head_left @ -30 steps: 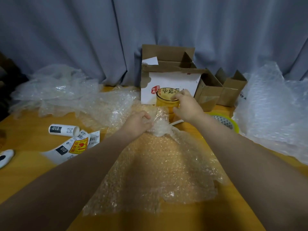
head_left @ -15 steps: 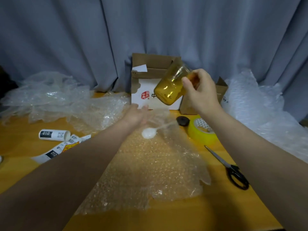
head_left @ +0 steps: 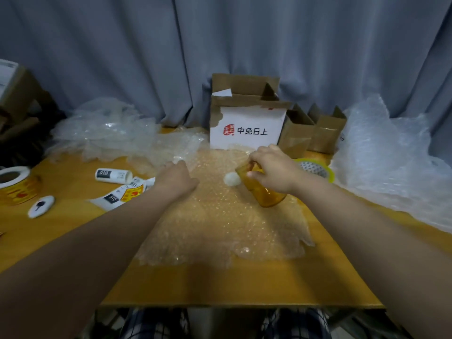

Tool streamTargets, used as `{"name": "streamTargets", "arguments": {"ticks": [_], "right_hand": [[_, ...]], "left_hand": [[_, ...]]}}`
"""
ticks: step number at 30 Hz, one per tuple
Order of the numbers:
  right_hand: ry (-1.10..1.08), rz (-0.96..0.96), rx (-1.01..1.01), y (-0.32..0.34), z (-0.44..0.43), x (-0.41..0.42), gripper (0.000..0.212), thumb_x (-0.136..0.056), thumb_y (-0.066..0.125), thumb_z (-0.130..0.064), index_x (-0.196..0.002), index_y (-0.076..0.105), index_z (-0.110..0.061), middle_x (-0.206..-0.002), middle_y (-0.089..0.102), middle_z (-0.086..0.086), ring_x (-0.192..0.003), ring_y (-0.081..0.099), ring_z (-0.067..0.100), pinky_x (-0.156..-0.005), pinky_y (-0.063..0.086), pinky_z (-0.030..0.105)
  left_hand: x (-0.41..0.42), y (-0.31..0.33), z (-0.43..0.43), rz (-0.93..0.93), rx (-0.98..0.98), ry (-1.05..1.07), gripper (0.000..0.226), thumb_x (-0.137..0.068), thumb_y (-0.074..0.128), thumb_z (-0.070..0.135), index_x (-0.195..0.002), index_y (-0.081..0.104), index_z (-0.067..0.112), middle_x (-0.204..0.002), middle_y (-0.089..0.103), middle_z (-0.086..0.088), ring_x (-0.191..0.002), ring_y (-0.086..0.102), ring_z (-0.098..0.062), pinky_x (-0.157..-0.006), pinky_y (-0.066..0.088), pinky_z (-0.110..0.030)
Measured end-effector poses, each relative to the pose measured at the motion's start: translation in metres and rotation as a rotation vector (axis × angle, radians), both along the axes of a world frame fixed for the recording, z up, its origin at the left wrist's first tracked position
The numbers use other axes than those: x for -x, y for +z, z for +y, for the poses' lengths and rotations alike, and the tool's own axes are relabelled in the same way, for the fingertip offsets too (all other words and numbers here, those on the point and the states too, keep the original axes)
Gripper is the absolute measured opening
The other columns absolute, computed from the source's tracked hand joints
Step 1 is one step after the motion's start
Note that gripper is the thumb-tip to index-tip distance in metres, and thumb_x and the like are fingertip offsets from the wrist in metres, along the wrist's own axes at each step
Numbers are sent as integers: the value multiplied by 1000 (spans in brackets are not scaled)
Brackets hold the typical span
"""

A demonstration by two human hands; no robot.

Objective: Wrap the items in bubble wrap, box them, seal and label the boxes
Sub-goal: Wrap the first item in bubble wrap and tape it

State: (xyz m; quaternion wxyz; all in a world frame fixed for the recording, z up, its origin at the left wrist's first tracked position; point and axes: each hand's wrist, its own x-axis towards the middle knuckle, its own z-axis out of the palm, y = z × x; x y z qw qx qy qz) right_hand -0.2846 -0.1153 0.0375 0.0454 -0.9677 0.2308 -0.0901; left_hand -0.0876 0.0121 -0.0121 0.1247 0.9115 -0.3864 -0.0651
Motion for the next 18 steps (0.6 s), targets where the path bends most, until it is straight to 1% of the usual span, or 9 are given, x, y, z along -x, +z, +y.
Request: {"name": "streamTargets", "arguments": {"ticks": [2, 4, 7, 9, 11, 13, 14, 16, 18], "right_hand": [[-17, -2, 12, -1, 4, -4, 25, -92, 57, -36, -112, 57, -22, -110, 51, 1, -111, 39, 23, -92, 42, 43], [-50, -45, 5, -5, 6, -6, 25, -89, 60, -40, -109, 58, -25, -115, 46, 1, -113, 35, 22, -94, 41, 44], [-95, -131, -123, -14, 9, -4, 27, -82, 70, -40, -101, 57, -25, -139, 29, 2, -129, 24, 26, -105, 31, 44], [-98, -147, -244, -19, 9, -3, 41, -77, 77, -37, -107, 51, -25, -147, 22, 3, -135, 24, 29, -106, 30, 42], [-103, -113, -261, -22, 8, -1, 62, -72, 82, -36, -120, 43, -30, -143, 26, 3, -132, 32, 28, -102, 36, 41], [-116, -99, -257, -25, 7, 1, 81, -69, 84, -35, -131, 32, -34, -141, 28, 2, -131, 34, 26, -100, 39, 40], [-117, -105, -254, -27, 7, 3, 88, -68, 84, -36, -135, 28, -35, -141, 27, 1, -132, 33, 25, -100, 40, 41], [-105, -110, -252, -30, 7, 4, 102, -66, 85, -38, -143, 18, -35, -145, 22, -1, -135, 30, 24, -102, 41, 44], [-93, -86, -266, -34, 7, 3, 118, -66, 84, -41, -149, 2, -34, -151, 16, -1, -139, 26, 24, -107, 37, 44]], "left_hand": [[-2, -4, 6, 33, 10, 41, 59, -88, 57, 44, -123, 46, -1, -126, 51, -24, -119, 45, -37, -94, 36, -35], [-2, -7, 10, 96, 36, 75, 58, -89, 58, 43, -122, 46, -3, -124, 55, -21, -116, 49, -35, -89, 39, -33], [-4, -10, 11, 175, 75, 125, 53, -87, 62, 41, -117, 50, -1, -120, 58, -18, -112, 53, -34, -83, 40, -32], [-9, -12, 9, 158, 132, 142, 43, -85, 67, 36, -107, 54, 2, -112, 60, -17, -102, 55, -34, -76, 39, -32], [-13, -13, 7, 132, 176, 149, 31, -83, 69, 33, -90, 53, 7, -104, 62, -17, -88, 54, -31, -72, 39, -32], [-17, -14, 4, 135, 178, 146, 35, -81, 69, 36, -77, 48, 9, -102, 62, -19, -84, 52, -29, -72, 41, -33], [-18, -15, 2, 145, 176, 153, 38, -80, 70, 39, -79, 49, 8, -106, 60, -21, -89, 53, -31, -75, 41, -34], [-19, -18, -1, 177, 184, 168, 50, -79, 71, 41, -104, 51, 2, -118, 55, -22, -106, 52, -35, -82, 42, -35], [-18, -20, -4, 208, 165, 163, 65, -80, 71, 40, -124, 43, 0, -123, 53, -19, -114, 50, -36, -89, 41, -37]]}}
